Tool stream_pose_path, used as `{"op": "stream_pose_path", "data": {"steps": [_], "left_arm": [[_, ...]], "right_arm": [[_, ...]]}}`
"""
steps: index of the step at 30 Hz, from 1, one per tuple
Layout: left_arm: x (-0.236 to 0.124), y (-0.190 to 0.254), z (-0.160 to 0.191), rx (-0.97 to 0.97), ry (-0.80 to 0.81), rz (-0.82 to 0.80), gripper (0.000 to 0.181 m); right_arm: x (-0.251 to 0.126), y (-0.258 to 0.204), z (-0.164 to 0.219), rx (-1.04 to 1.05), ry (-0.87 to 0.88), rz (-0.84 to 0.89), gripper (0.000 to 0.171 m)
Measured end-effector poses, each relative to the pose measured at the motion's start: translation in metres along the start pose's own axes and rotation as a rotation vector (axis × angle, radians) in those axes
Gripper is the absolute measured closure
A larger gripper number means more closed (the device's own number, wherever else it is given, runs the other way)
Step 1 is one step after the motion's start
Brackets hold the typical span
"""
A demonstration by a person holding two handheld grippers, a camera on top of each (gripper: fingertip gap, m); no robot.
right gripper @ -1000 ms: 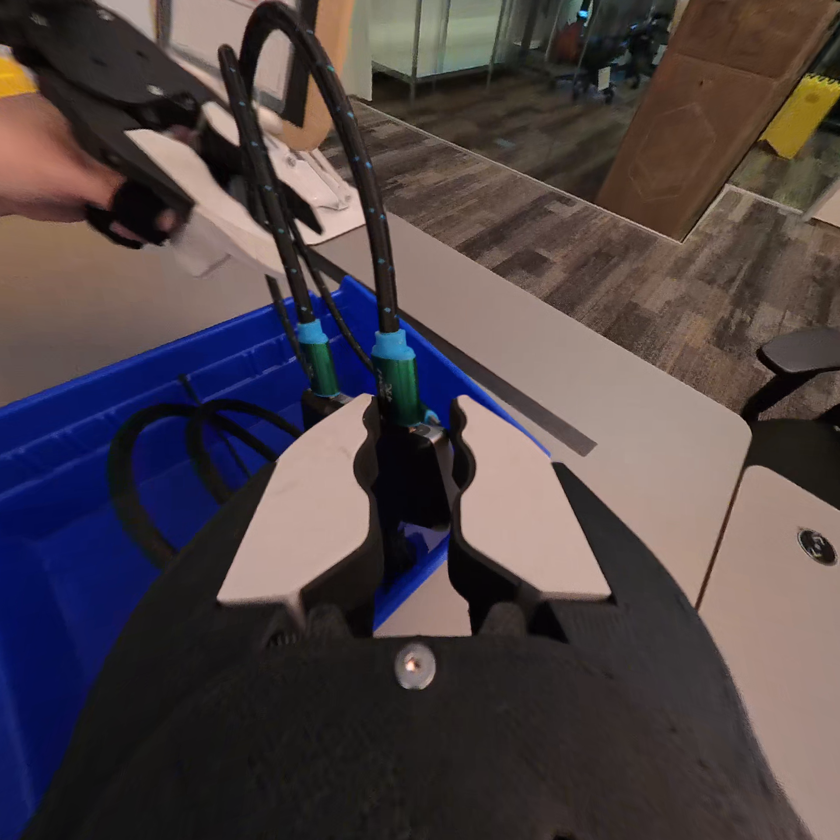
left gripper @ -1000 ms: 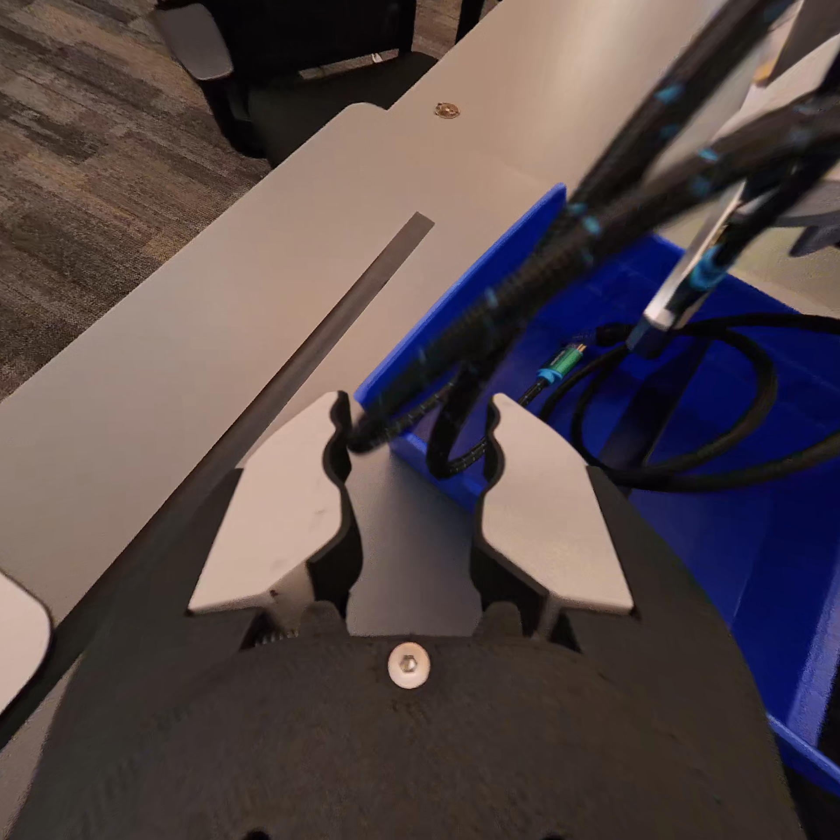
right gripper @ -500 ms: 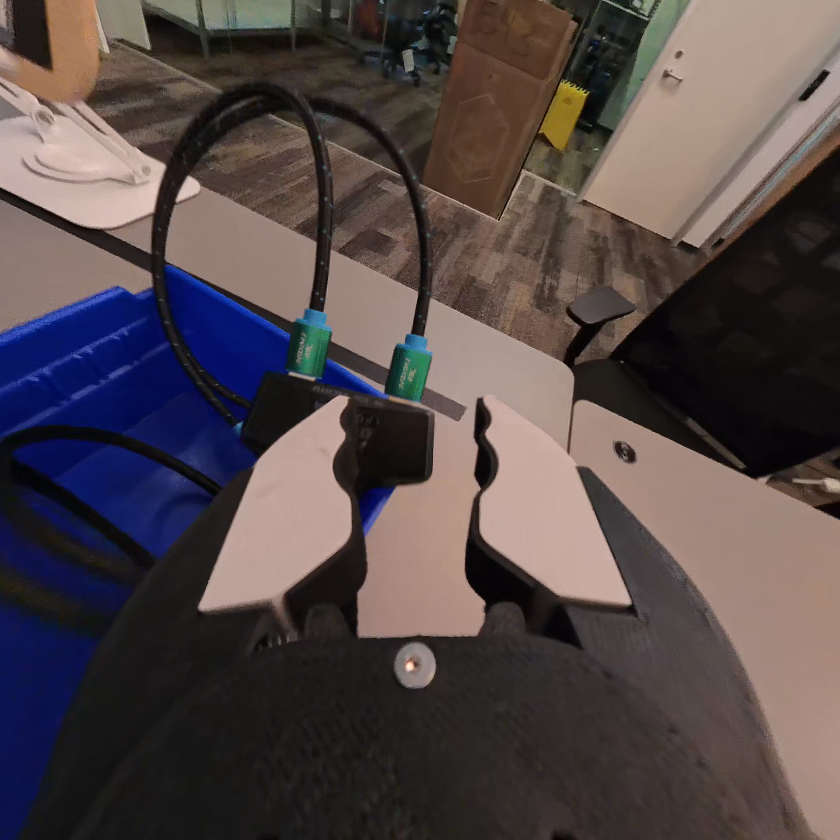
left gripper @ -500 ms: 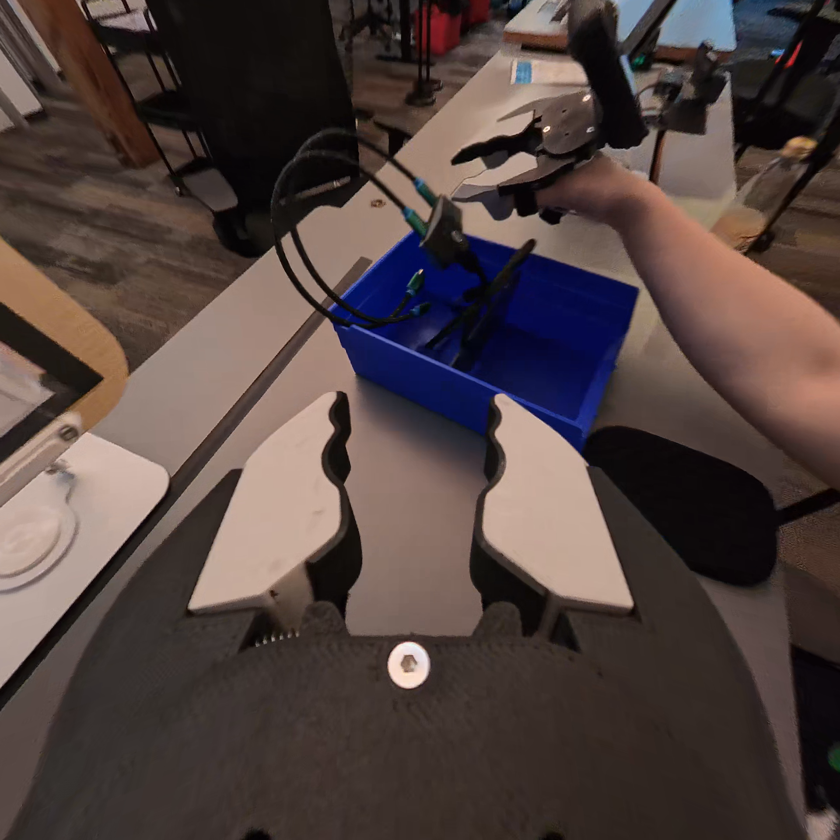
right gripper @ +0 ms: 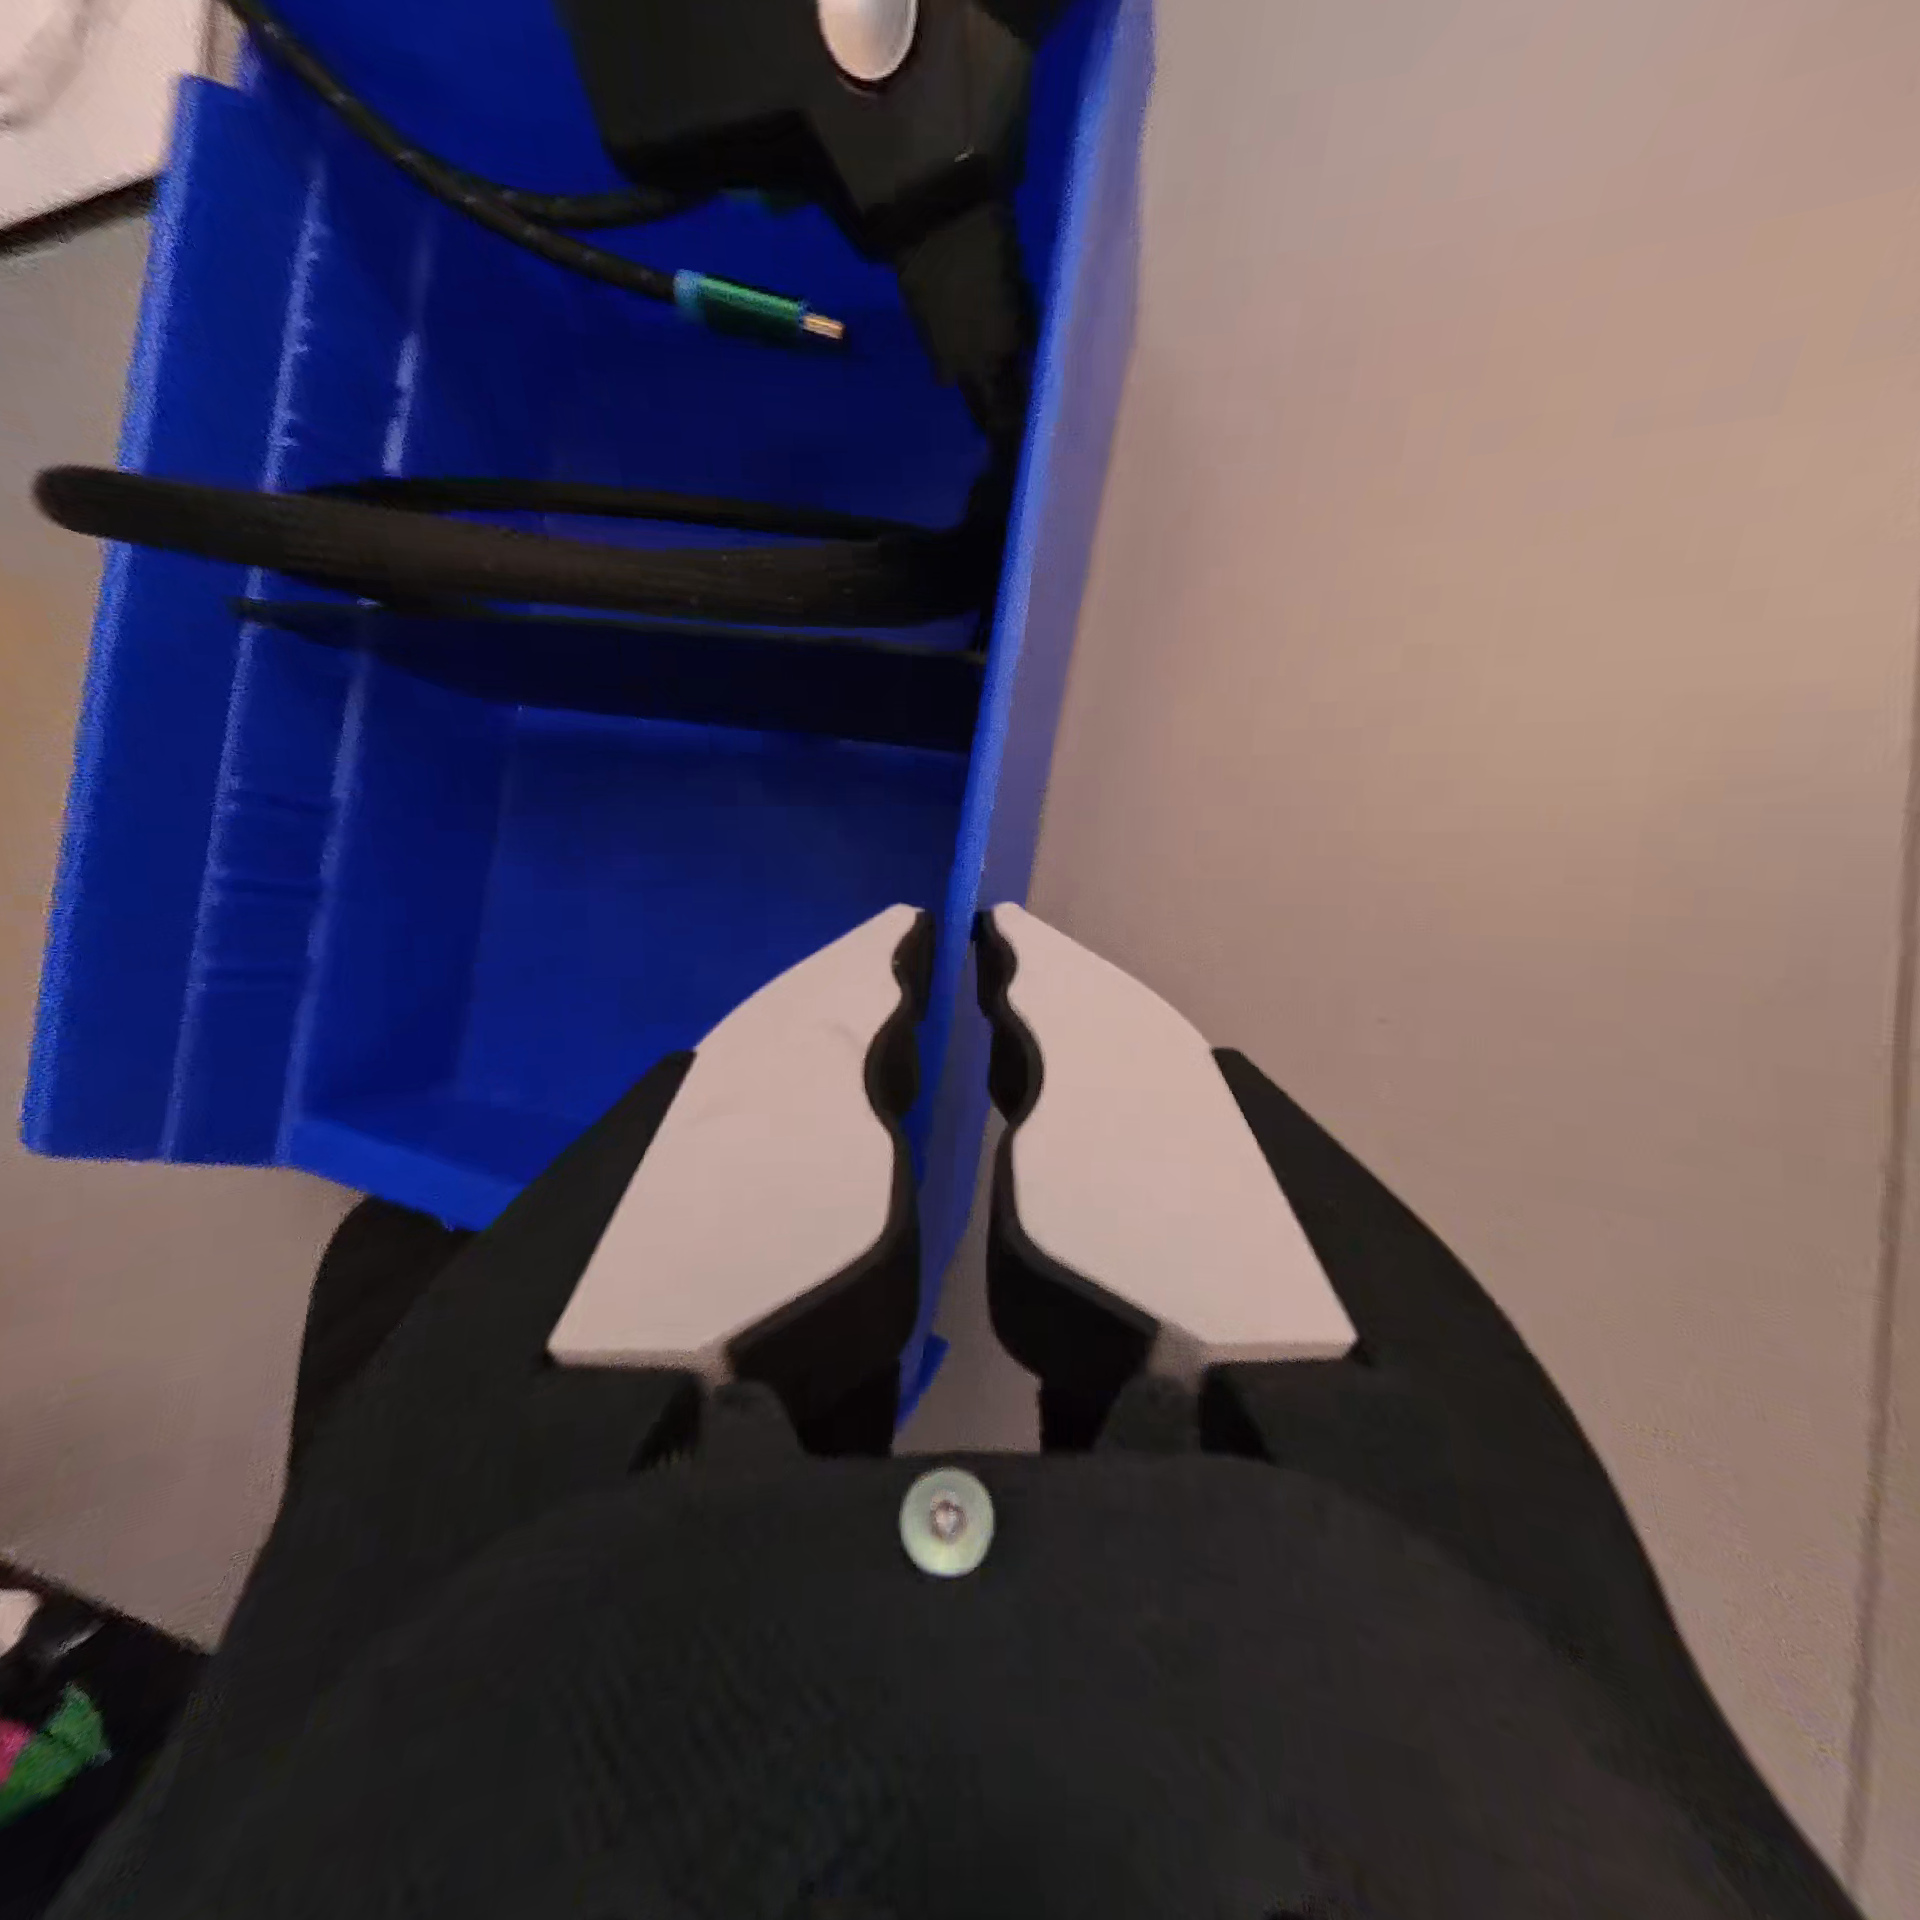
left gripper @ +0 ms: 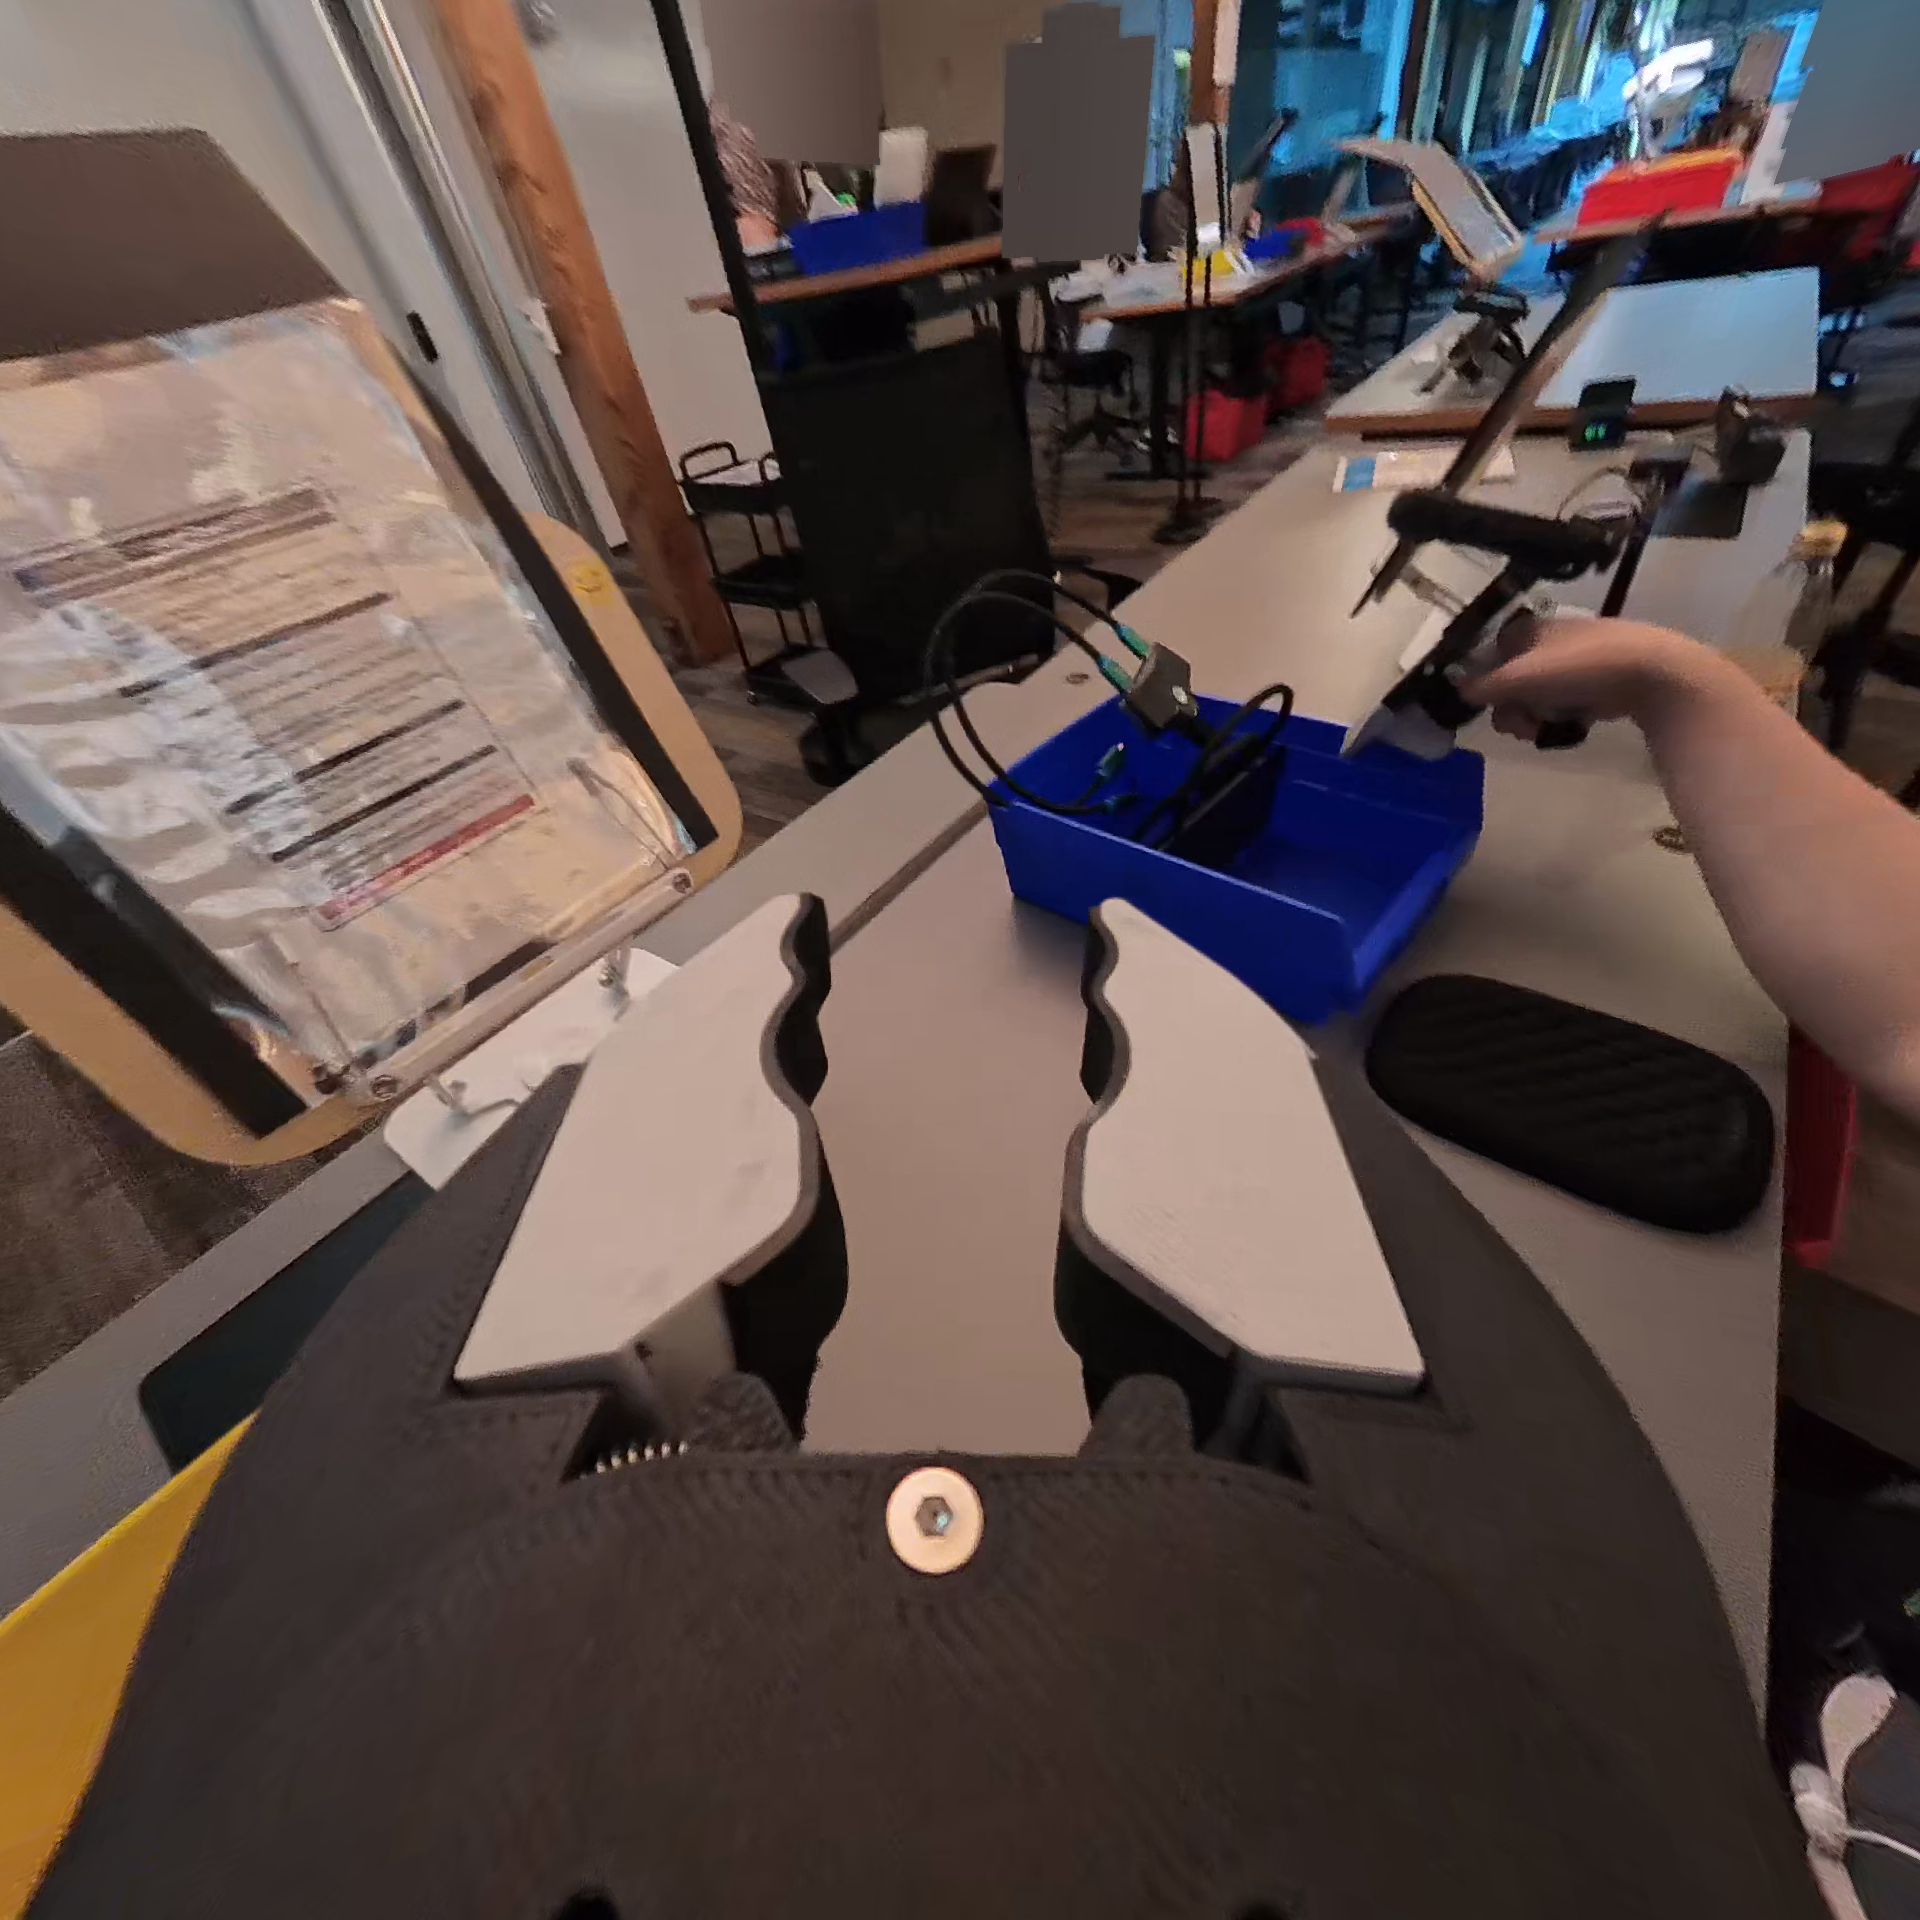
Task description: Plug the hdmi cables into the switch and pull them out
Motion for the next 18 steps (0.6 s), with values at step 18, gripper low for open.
{"op": "stream_pose_path", "data": {"steps": [18], "left_arm": [[-0.137,-0.099,0.123,-0.004,-0.460,-0.275,0.132]], "right_arm": [[-0.007,-0.042,-0.039,-0.108,0.279,0.334,0.137]]}}
Point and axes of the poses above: each gripper's, where its closed fingertips meet, x out along the fingers, z out of its underside, y = z × x across the jaws, the point moved 5 cm from there along -x, back along the fingers, and after that the axes turned 10 degrees about x, right-handed, at the moved point
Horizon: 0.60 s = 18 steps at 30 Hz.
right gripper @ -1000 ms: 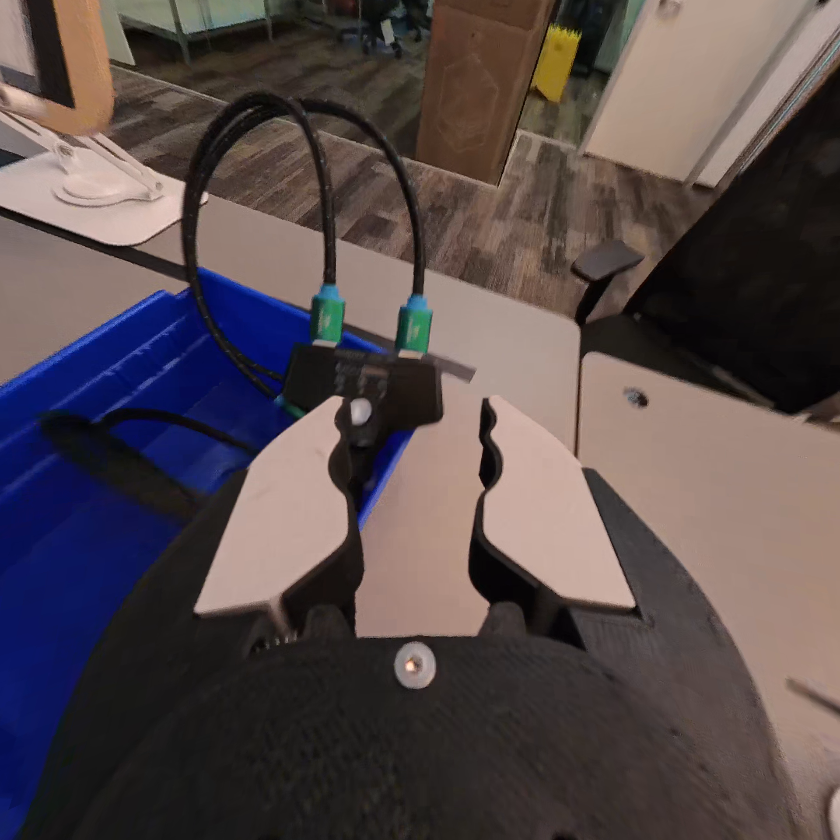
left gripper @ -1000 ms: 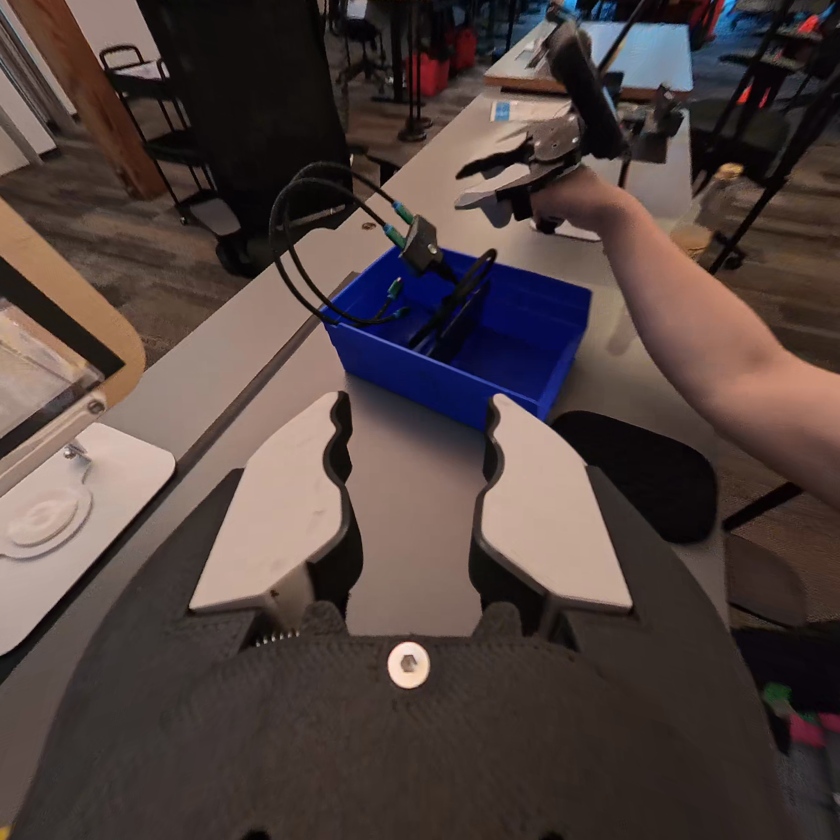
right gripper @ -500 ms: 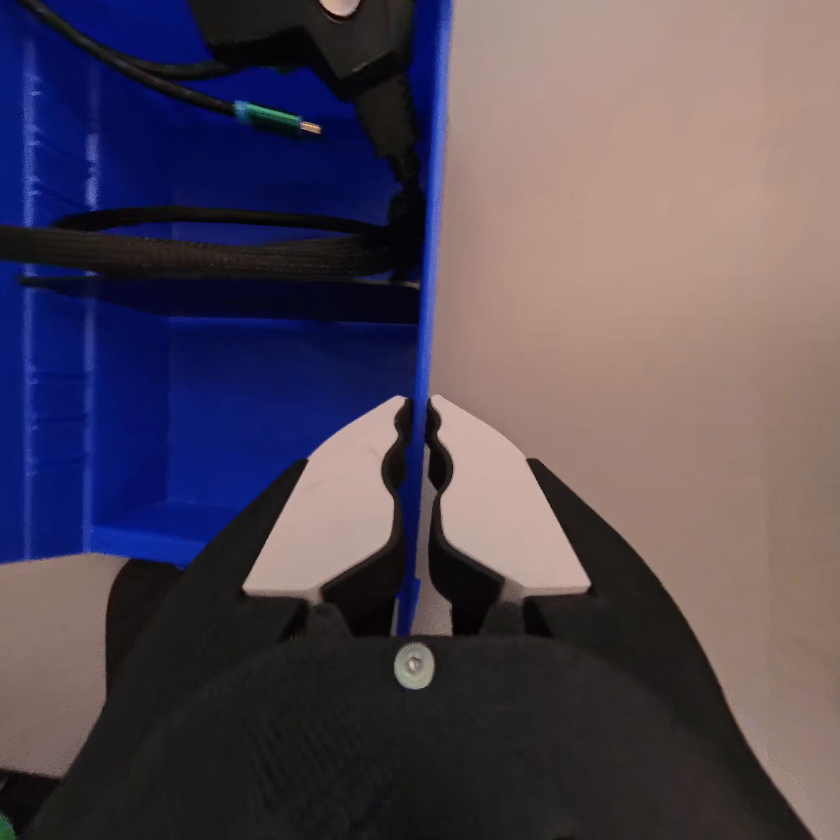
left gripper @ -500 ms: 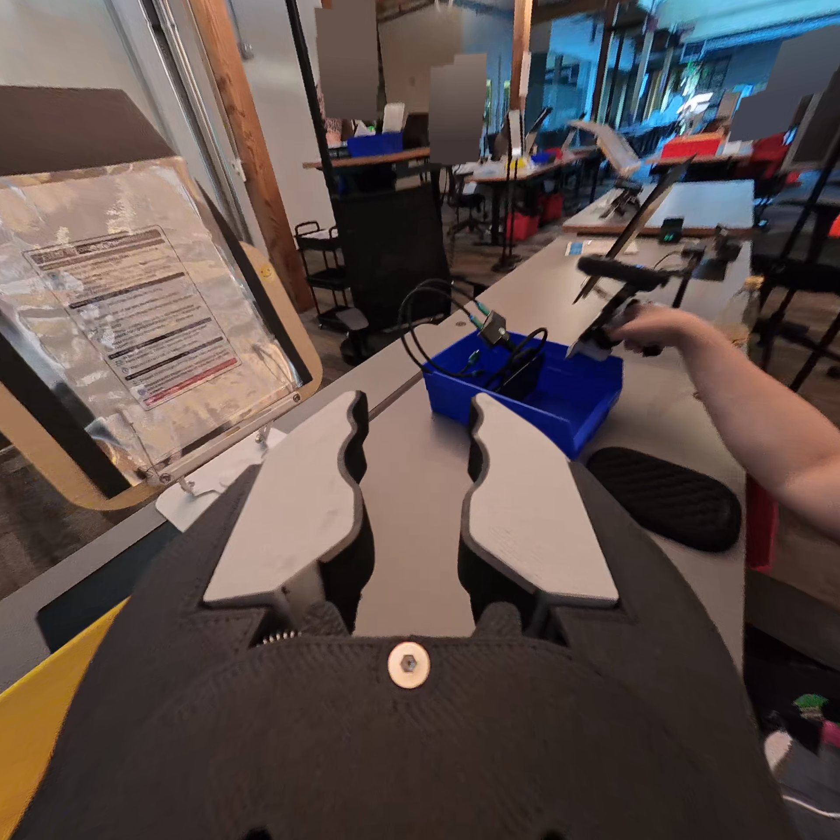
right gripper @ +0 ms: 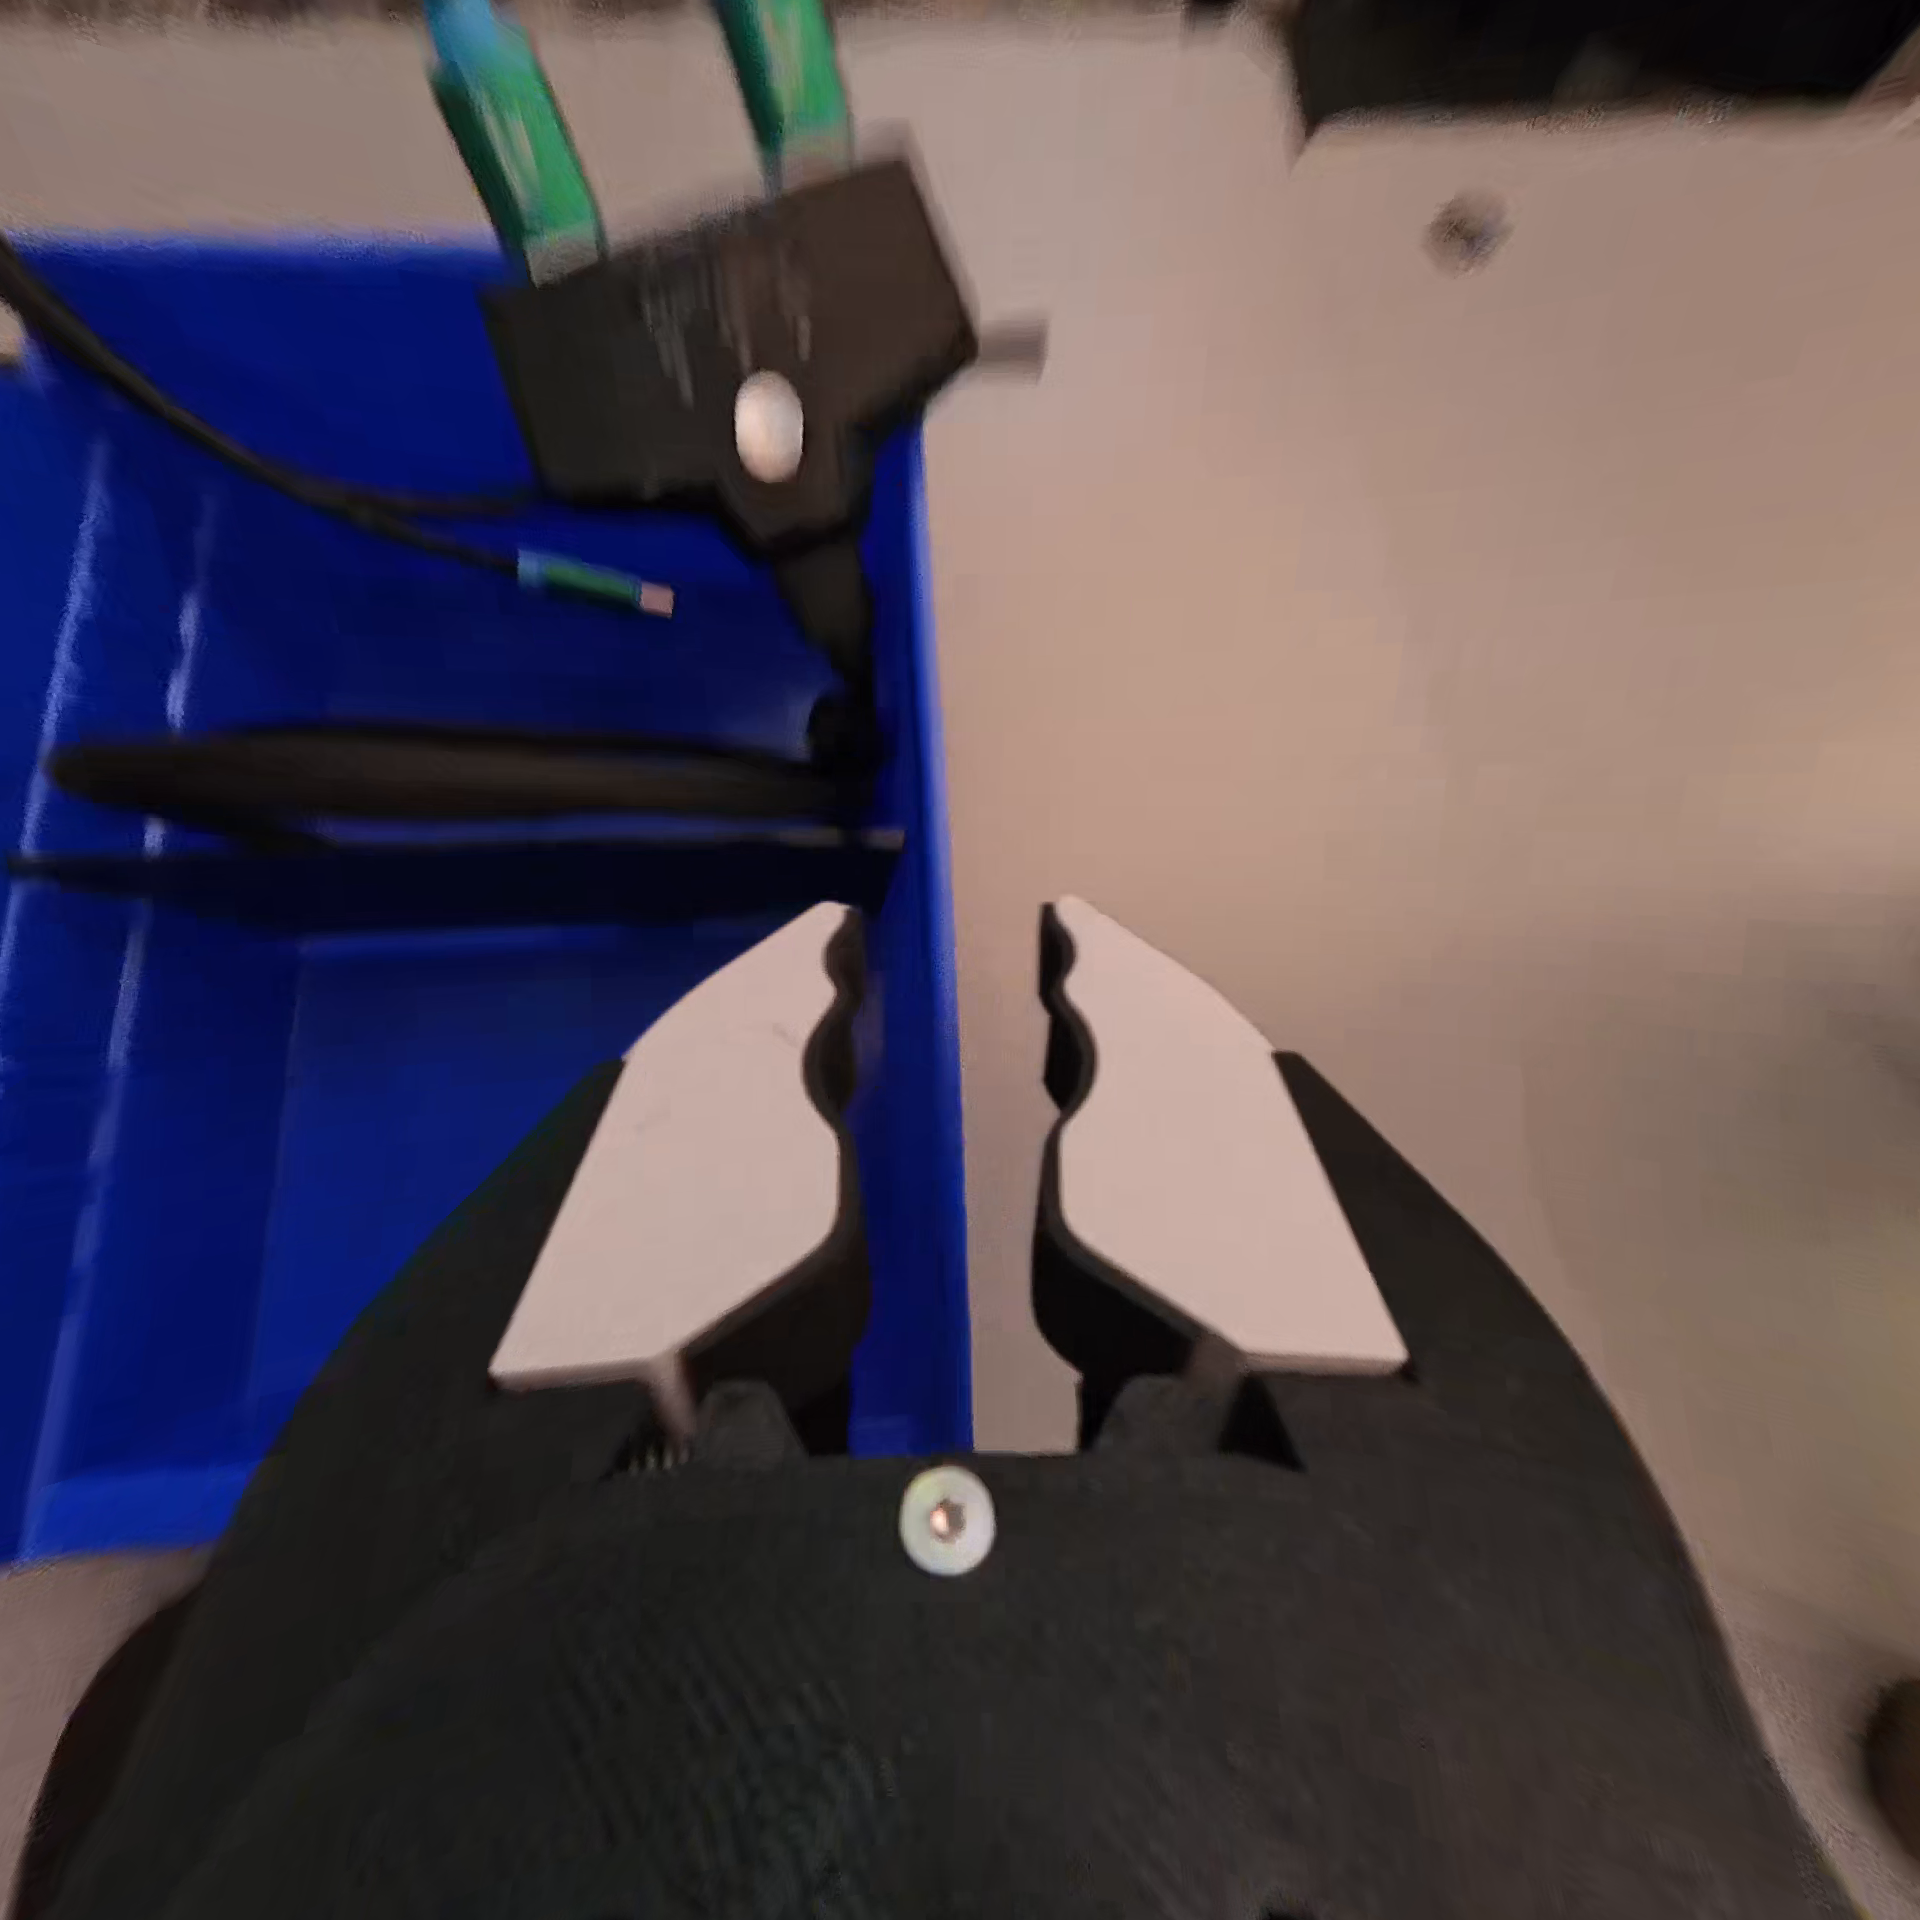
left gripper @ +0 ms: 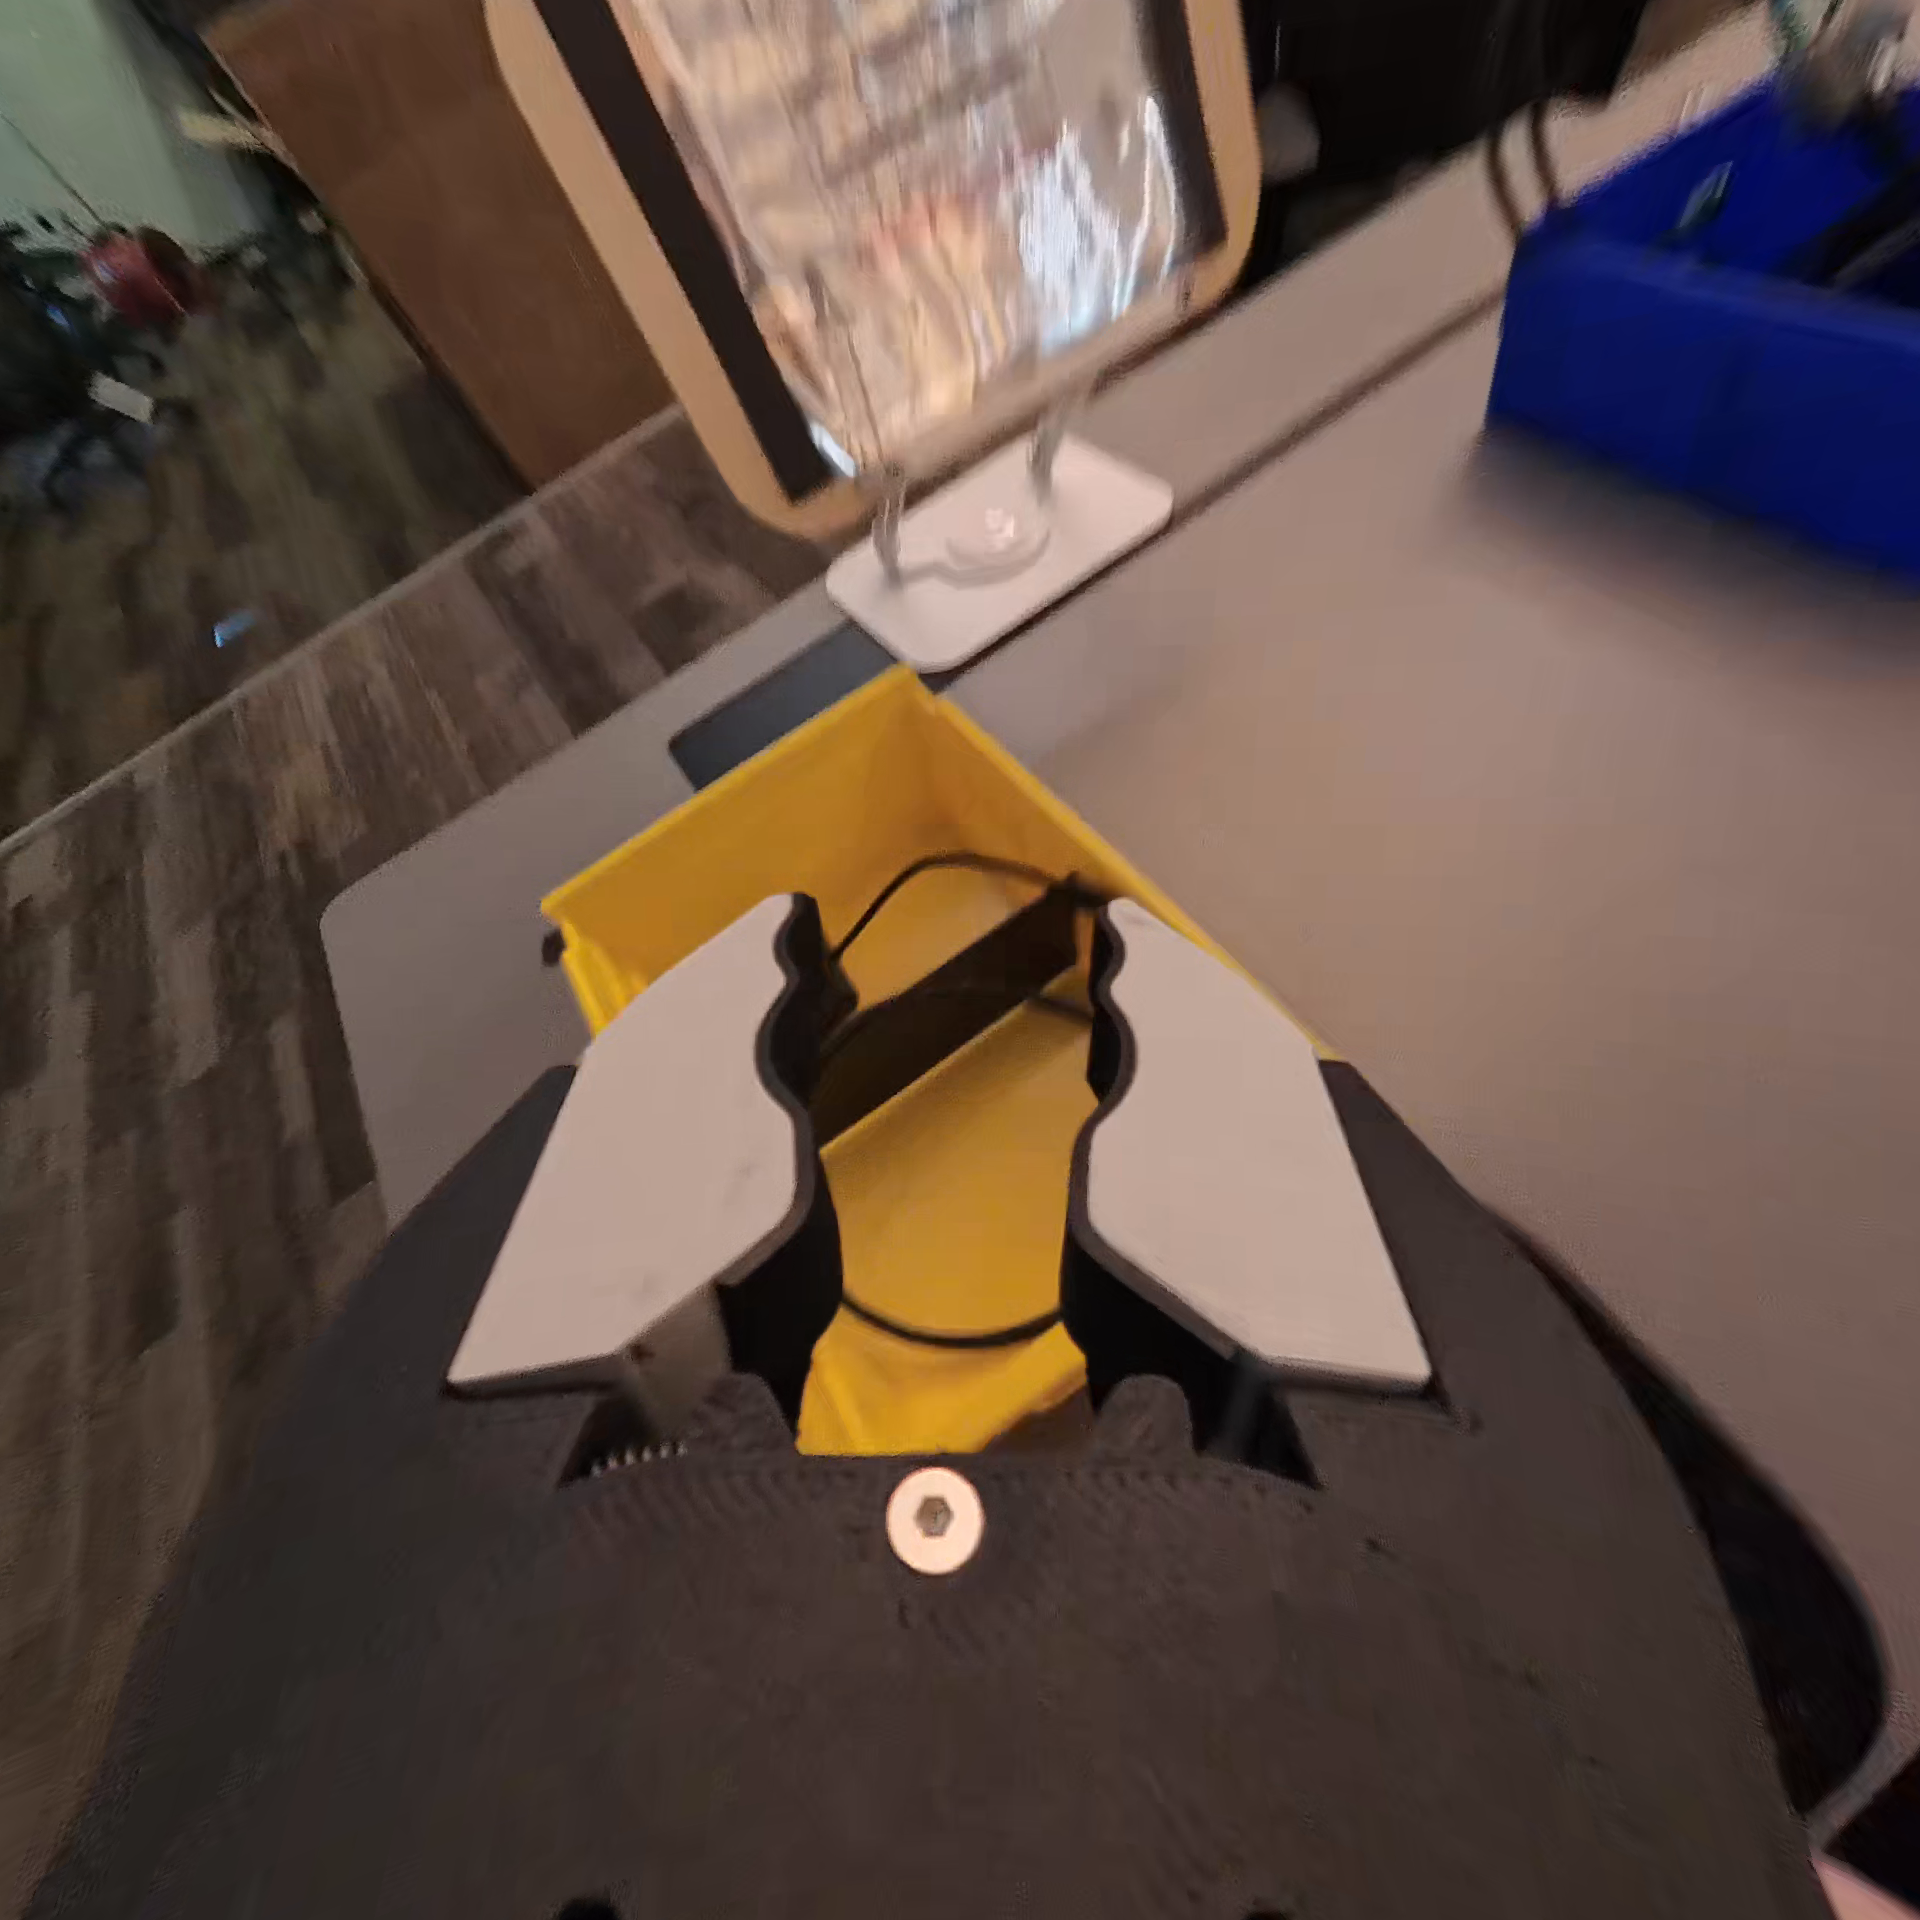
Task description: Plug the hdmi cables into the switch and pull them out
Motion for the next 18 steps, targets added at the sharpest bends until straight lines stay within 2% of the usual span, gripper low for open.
{"op": "stream_pose_path", "data": {"steps": [1,3,7,9,13,15,18], "left_arm": [[0.002,-0.007,0.008,0.006,-0.023,-0.010,0.132],[0.007,-0.017,0.017,-0.010,-0.037,-0.024,0.131],[0.044,-0.019,0.043,0.124,-0.138,0.032,0.126],[0.074,-0.014,0.060,0.066,-0.245,0.142,0.122],[0.121,-0.013,0.094,0.078,-0.462,0.184,0.115],[0.131,-0.018,0.106,0.107,-0.525,0.130,0.116],[0.138,-0.021,0.112,0.112,-0.546,0.117,0.134]], "right_arm": [[-0.011,-0.005,-0.014,-0.030,0.091,0.039,0.129],[-0.039,-0.027,-0.044,-0.124,0.259,0.061,0.122],[-0.096,-0.105,-0.087,-0.296,0.521,-0.115,0.118],[-0.119,-0.144,-0.097,-0.343,0.624,-0.252,0.119],[-0.142,-0.195,-0.092,-0.410,0.717,-0.456,0.119],[-0.141,-0.208,-0.085,-0.462,0.741,-0.520,0.120],[-0.131,-0.210,-0.081,-0.512,0.705,-0.520,0.119]]}}
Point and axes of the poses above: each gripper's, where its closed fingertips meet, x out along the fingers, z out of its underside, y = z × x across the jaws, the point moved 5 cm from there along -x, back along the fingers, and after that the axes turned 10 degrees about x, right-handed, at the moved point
